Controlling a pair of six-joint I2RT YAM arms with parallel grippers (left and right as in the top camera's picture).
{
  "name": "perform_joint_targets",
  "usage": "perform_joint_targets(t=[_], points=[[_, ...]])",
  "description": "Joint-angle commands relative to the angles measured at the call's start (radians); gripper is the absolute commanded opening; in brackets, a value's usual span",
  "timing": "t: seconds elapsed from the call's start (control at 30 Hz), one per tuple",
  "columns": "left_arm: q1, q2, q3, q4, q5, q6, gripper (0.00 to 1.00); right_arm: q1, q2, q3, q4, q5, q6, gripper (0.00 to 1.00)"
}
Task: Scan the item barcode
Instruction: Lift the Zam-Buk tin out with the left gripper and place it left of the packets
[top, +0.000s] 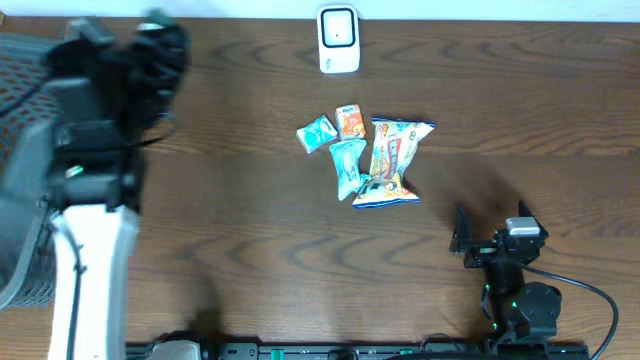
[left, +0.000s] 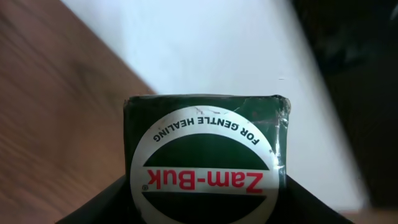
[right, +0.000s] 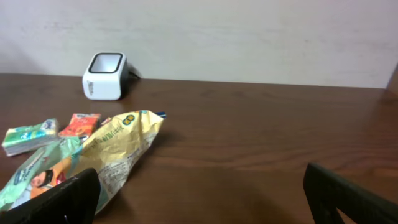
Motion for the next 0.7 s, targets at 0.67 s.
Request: perform_joint_targets(t=[0.67], points=[[-0.375, 0.604, 0.008, -0.098, -0.417, 0.322, 0.77, -0.007, -0.006, -0.002, -0.004, 0.001, 0.005, 0.99]])
